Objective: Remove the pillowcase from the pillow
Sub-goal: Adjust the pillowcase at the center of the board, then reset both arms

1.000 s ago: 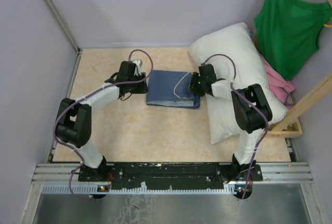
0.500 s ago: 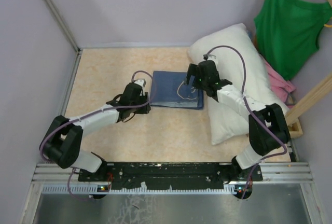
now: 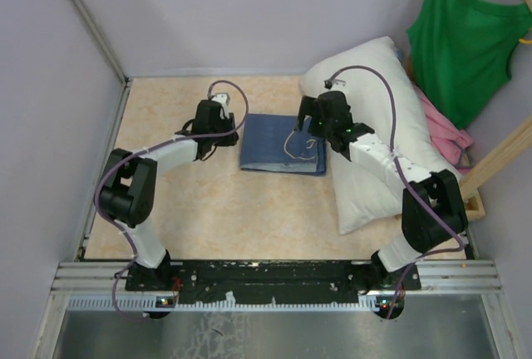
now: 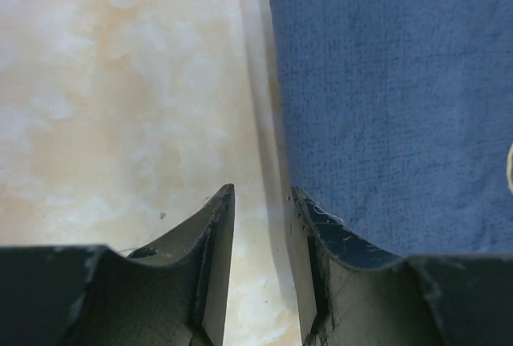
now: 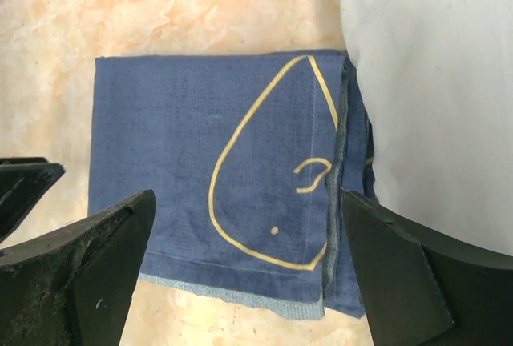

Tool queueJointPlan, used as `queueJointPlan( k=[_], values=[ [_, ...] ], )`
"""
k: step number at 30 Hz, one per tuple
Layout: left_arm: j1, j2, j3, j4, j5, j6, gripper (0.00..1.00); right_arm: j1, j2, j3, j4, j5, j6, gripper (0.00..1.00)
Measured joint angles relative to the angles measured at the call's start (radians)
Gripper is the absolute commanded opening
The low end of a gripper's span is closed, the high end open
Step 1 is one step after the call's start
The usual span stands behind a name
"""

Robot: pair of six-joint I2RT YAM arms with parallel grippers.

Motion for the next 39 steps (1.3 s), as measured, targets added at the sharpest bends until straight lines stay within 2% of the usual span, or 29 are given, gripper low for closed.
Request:
queueJointPlan(
  k=[4,10,15,16,17,19,20,24,29,33,39],
  values=[
    [-0.005,0.074,0.011,0.005,0.064,0.007,0.39,0.000,-0.048,-0.053,0.000,0.009,-0.001,0.99],
    [-0.007,0.099,0.010,0.030,0.161,-0.024,0.39,0.000,-0.097,-0.076,0.002,0.015,-0.002,0.99],
    [-0.007,0.099,0.008,0.055,0.202,-0.046,0.43,0.000,-0.101,-0.076,0.002,-0.002,-0.006,0.99],
    [-0.007,0.098,0.008,0.056,0.207,-0.046,0.47,0.000,-0.101,-0.076,0.002,-0.009,-0.008,0.99],
    [-0.007,0.097,0.008,0.053,0.207,-0.045,0.57,0.000,-0.101,-0.076,0.006,-0.024,-0.010,0.99],
    [0.001,0.081,0.008,0.037,0.207,-0.039,0.92,0.000,-0.101,-0.076,0.016,-0.045,-0.016,0.99],
    [0.005,0.066,0.007,0.028,0.210,-0.032,0.99,0.000,-0.103,-0.076,0.023,-0.056,-0.017,0.99],
    [0.066,-0.073,-0.011,0.009,0.229,-0.032,1.00,0.000,-0.120,-0.075,0.040,-0.084,-0.026,0.99],
    [0.210,-0.287,-0.021,0.042,0.248,-0.041,1.00,0.000,-0.139,-0.075,0.063,-0.101,-0.039,0.99],
    [0.321,-0.431,-0.091,0.073,0.254,-0.060,1.00,0.000,-0.182,-0.076,0.069,-0.090,-0.064,0.99],
    [0.341,-0.516,-0.140,0.046,0.240,-0.062,1.00,0.000,-0.232,-0.077,0.078,-0.079,-0.086,0.99]
  ],
)
